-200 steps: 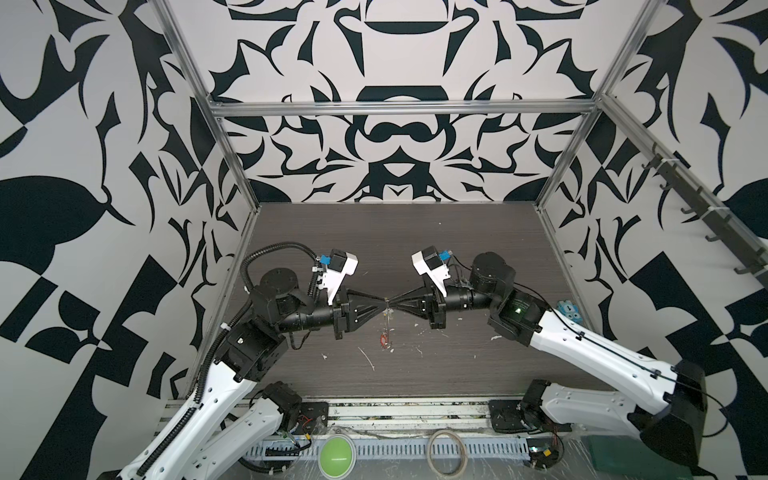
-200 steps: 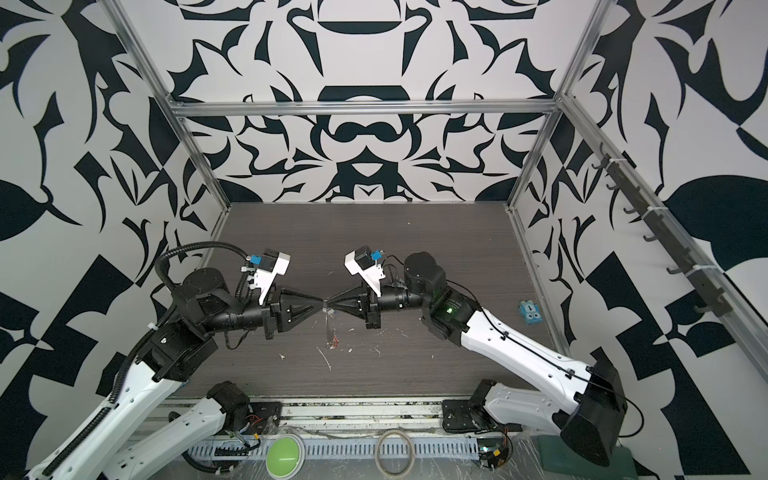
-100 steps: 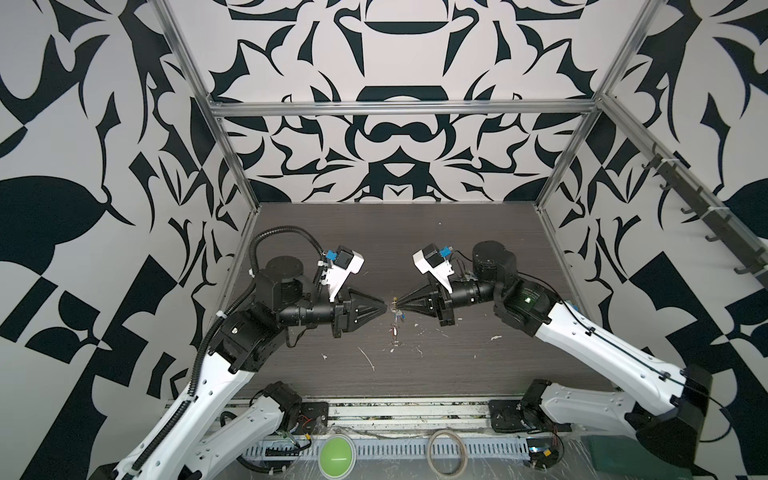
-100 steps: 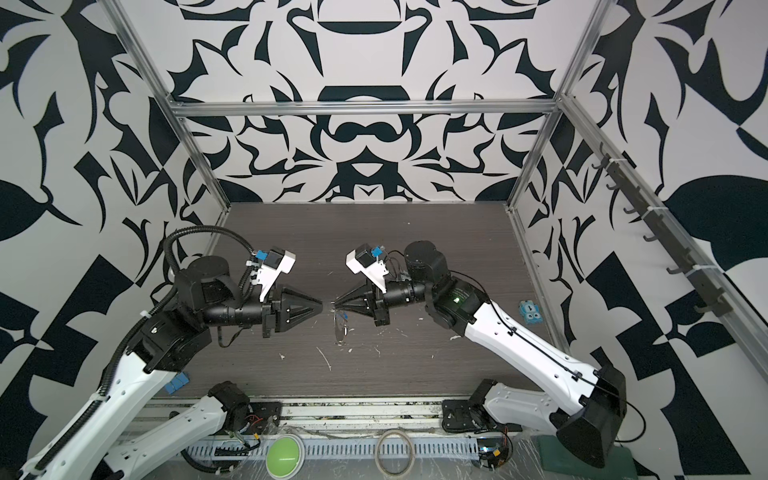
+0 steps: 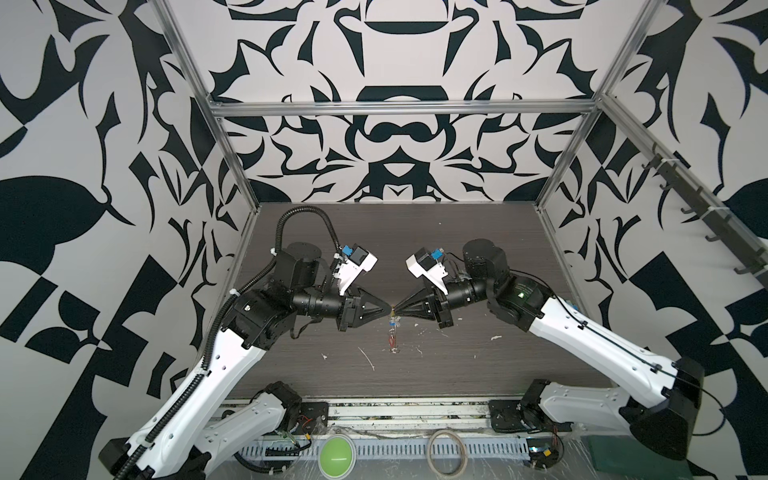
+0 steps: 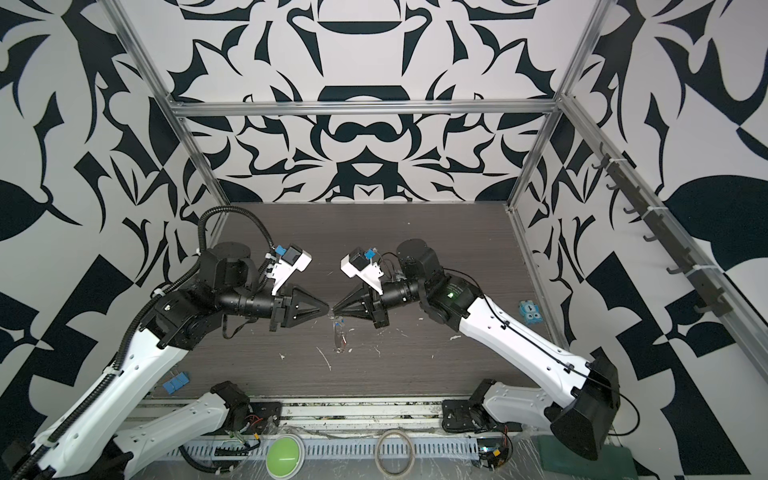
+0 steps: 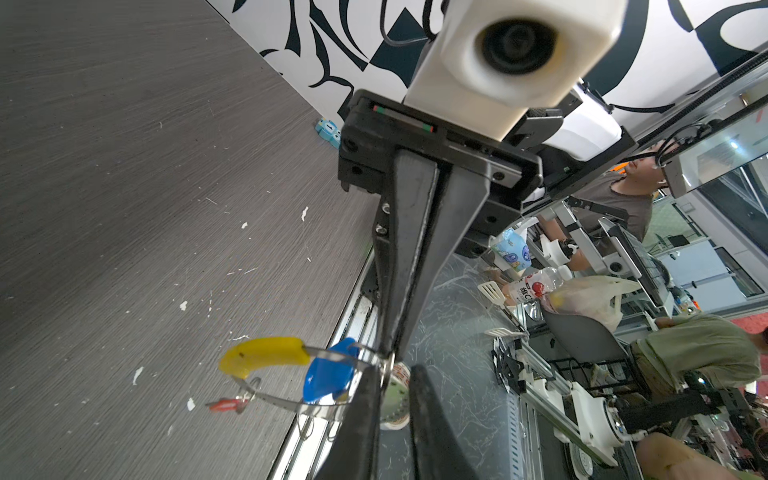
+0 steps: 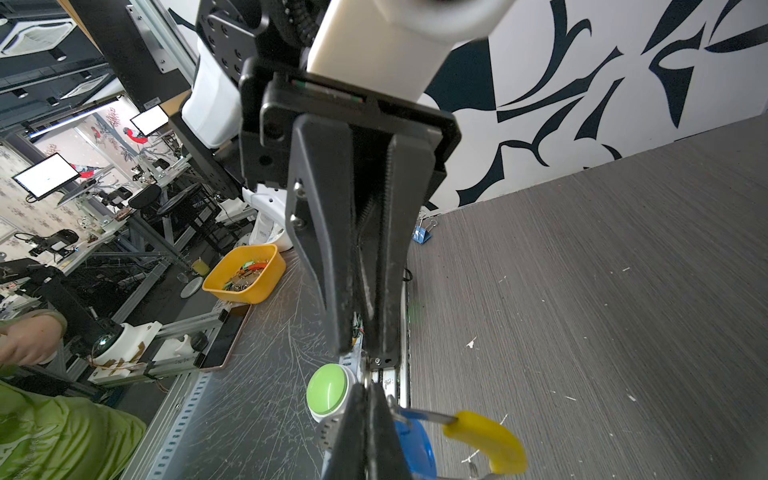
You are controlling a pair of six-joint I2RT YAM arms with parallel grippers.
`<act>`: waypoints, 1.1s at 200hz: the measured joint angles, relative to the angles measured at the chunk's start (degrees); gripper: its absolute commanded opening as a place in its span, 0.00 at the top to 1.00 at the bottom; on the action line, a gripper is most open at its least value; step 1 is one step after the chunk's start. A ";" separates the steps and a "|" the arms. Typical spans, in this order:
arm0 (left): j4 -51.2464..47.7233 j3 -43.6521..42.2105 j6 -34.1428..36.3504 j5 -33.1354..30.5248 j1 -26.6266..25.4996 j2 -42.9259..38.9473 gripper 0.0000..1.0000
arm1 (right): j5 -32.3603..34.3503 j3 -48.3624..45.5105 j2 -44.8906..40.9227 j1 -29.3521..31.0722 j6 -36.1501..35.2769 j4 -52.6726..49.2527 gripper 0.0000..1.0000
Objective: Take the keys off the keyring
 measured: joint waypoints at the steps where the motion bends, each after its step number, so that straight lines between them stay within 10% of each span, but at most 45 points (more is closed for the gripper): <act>1: -0.04 0.02 0.07 0.00 0.00 0.00 0.84 | -0.02 0.07 0.02 0.00 -0.02 -0.02 1.00; 220: -1.55 0.07 1.81 -0.59 -0.94 1.25 1.00 | -0.55 1.66 1.70 -0.09 0.48 -0.63 1.00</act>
